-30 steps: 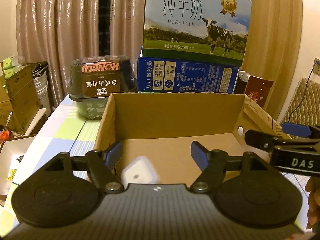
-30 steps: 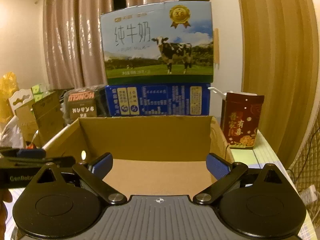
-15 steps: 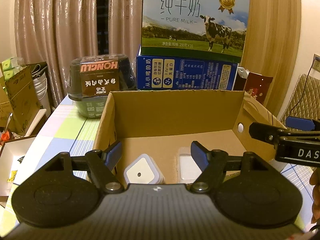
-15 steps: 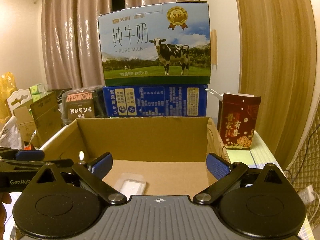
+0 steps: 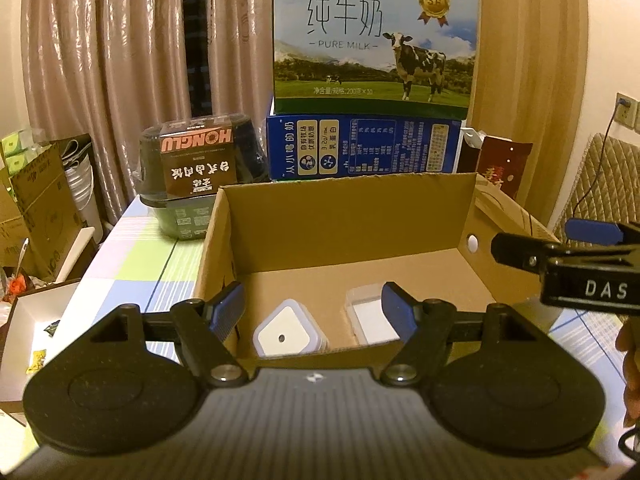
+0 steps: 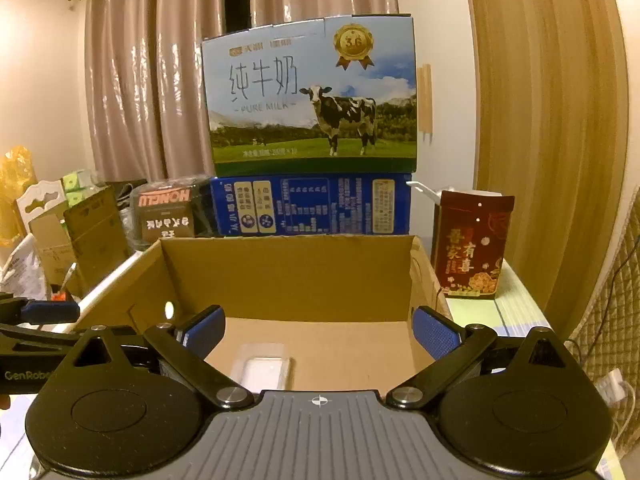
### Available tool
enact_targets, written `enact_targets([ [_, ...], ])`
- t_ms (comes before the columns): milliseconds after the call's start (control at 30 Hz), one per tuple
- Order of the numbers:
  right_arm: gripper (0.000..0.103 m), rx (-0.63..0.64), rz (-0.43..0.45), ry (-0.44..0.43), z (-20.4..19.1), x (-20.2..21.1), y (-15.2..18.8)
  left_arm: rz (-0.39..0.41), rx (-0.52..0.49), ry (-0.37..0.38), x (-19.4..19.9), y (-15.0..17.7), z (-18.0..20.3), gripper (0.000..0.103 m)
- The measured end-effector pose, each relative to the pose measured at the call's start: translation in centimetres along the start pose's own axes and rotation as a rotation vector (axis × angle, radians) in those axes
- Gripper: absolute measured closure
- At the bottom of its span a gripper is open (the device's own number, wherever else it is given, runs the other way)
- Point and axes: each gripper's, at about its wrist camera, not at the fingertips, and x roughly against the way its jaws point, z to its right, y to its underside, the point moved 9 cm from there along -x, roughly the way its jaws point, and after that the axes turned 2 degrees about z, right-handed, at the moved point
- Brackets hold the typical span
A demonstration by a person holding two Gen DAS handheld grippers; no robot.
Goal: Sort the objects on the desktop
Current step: 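Open both tools to drop the night light and floss box inside, then withdraw both tools from the box back toward the remaining items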
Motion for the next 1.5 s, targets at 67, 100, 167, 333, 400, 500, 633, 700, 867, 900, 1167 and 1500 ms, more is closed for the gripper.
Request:
enact_targets([
  [67,0.005,0.003,-0.002,-0.002,-0.1,0.6,0.3,-0.003,-0.001,-0.001,0.6,0.2,-0.1,0.032],
  [100,0.005,0.002,-0.005,-0.003,-0.1,1.0,0.5,-0.003,0.002,-0.001,0.9,0.3,-0.2,0.032],
  [167,0.005,-0.005,-0.013,-0.012,-0.1,1.9,0.9,-0.006,0.007,-0.003,1.6,0.7,-0.4,0.032],
  [333,0.005,-0.001,-0.024,-0.032,-0.4,5.1,2.3,-0.026,0.009,-0.015,4.0,2.4,-1.1,0.032],
  [400,0.005,0.006,-0.027,-0.04,-0.6,6.4,3.0,-0.029,0.014,-0.022,5.2,3.1,-1.4,0.032],
  [500,0.005,0.02,-0.037,-0.046,-0.8,8.4,4.5,-0.029,0.03,-0.034,7.4,4.2,-2.1,0.032],
  [633,0.005,0.009,-0.075,-0.048,-1.2,11.0,7.2,-0.051,0.07,-0.047,10.3,6.6,-2.9,0.031],
  [700,0.005,-0.003,-0.09,-0.053,-1.7,12.3,8.4,-0.064,0.074,-0.052,11.4,7.8,-3.0,0.031],
  [867,0.005,0.02,-0.106,-0.061,-4.4,15.9,11.0,-0.091,0.082,-0.062,14.0,10.7,-2.9,0.031],
  [900,0.005,0.028,-0.116,-0.06,-4.9,16.3,11.7,-0.1,0.088,-0.059,14.3,11.3,-2.9,0.031],
  [1167,0.006,0.109,-0.182,-0.084,-7.7,16.2,14.7,-0.199,0.072,-0.027,14.4,14.6,-2.0,0.032],
  [1500,0.006,0.116,-0.218,-0.135,-9.3,15.1,15.9,-0.286,0.027,-0.03,12.1,15.7,-2.2,0.032],
])
